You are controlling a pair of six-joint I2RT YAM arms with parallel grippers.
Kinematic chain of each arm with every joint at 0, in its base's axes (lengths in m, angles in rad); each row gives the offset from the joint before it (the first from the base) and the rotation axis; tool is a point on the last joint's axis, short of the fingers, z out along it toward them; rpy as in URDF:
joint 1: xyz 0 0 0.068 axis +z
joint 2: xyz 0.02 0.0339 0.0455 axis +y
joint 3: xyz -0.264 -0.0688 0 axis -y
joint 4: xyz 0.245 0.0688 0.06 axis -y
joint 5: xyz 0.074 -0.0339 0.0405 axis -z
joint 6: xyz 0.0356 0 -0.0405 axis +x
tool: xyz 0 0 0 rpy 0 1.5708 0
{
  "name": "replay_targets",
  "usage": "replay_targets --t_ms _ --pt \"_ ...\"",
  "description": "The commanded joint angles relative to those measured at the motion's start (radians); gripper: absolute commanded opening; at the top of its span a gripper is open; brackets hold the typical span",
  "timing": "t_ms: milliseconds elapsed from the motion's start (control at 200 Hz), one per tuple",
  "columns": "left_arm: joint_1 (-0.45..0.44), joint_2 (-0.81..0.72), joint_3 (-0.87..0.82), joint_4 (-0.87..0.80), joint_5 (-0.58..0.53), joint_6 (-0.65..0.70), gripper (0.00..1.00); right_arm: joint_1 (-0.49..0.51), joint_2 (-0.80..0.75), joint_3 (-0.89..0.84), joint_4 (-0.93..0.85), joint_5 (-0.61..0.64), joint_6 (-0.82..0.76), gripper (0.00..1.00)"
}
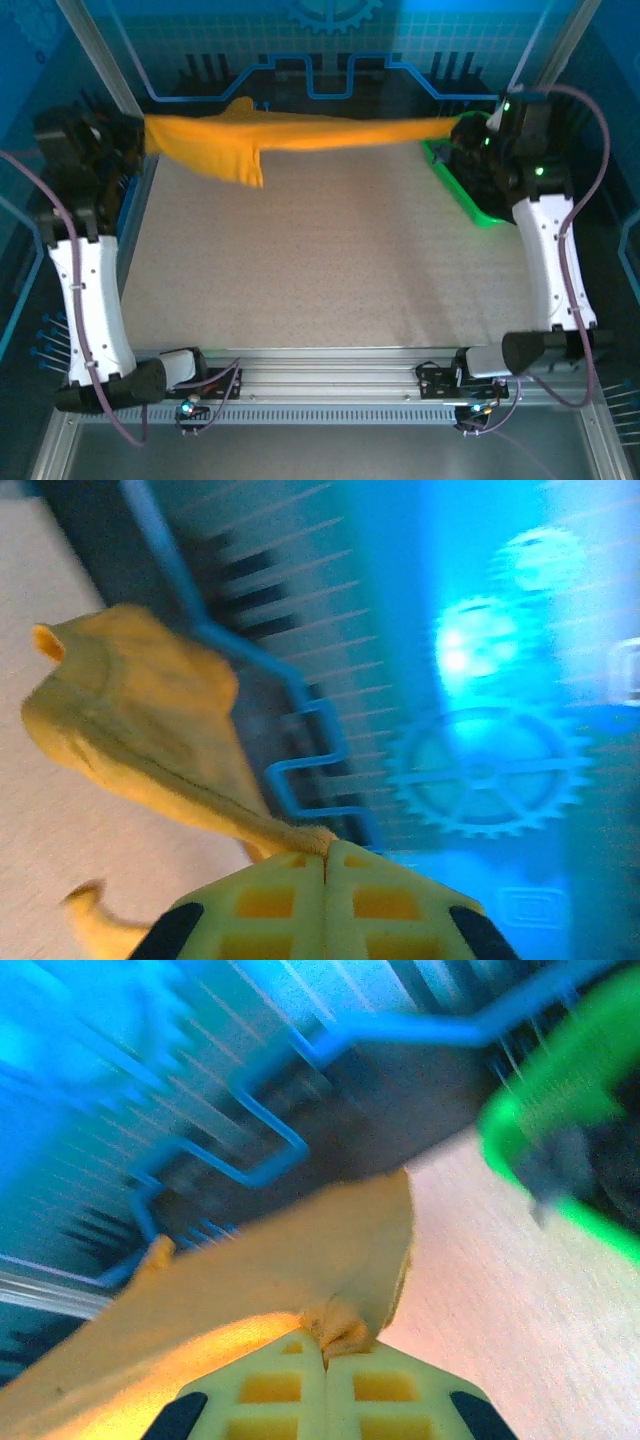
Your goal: Fold and stack the t-shirts
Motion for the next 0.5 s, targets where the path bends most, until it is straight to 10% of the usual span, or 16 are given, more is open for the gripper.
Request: replay_targets --t_ms 0,170,495 --pt "-0.033 0.019 -0.316 0.022 -0.007 -0.022 0.19 0.011 -0.021 -0.265 -0.011 0.036 0.013 0.1" --pt "-0.092 0.09 -0.615 0.013 0.028 0.086 0.52 0.016 0.07 -0.49 -0.027 0.016 -0.048 0.47" --pt "-0.263 -0.126 -0.952 -0.04 -0.006 0.066 0.55 0.097 -0.078 -0.709 -0.108 0.111 -0.044 0.52"
